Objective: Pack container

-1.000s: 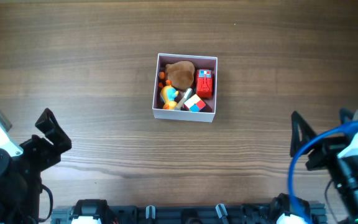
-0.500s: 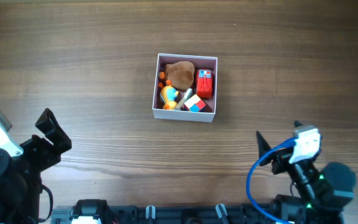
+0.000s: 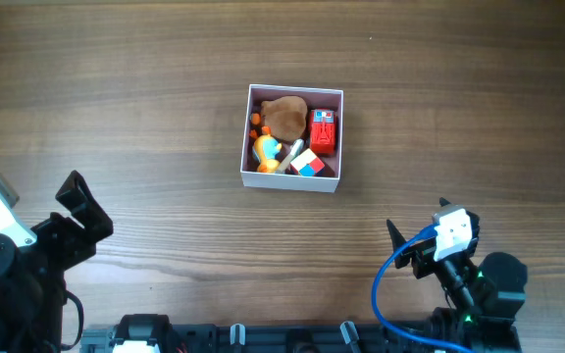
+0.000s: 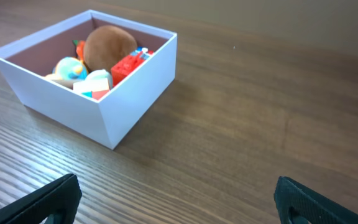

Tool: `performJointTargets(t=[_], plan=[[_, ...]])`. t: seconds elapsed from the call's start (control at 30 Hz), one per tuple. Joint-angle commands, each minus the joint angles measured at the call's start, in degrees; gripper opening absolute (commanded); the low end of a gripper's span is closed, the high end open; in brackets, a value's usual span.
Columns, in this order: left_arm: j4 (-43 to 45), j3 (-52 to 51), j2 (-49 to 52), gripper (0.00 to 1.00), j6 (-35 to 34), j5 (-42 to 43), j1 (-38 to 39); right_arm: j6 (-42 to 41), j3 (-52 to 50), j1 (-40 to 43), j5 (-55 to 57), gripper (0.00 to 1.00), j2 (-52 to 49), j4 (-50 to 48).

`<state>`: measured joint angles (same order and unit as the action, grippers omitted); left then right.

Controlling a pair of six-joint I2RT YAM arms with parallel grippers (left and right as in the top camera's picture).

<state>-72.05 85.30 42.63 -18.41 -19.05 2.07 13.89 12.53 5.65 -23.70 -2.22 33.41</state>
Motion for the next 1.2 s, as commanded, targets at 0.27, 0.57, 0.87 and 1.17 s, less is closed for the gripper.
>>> performJointTargets(t=[0.27, 0.57, 0.87, 1.17], plan=[[0.17, 0.28, -0.31, 1.0, -0.7, -0.55, -0.59, 0.92, -3.17, -0.39, -0.31, 1.0, 2.01, -1.03], [0.17, 0.28, -0.31, 1.0, -0.7, -0.52, -0.59, 0.96, -3.17, -0.39, -0.28, 1.0, 2.01, -1.03], [0.17, 0.28, -0.31, 1.0, -0.7, -0.52, -0.59, 0.96, -3.17, -0.39, -0.28, 1.0, 2.01, -1.03], [0.17, 0.28, -0.31, 1.0, -0.7, -0.55, -0.59, 0.98, -3.17, -0.39, -0.28, 1.0, 2.01, -1.03]])
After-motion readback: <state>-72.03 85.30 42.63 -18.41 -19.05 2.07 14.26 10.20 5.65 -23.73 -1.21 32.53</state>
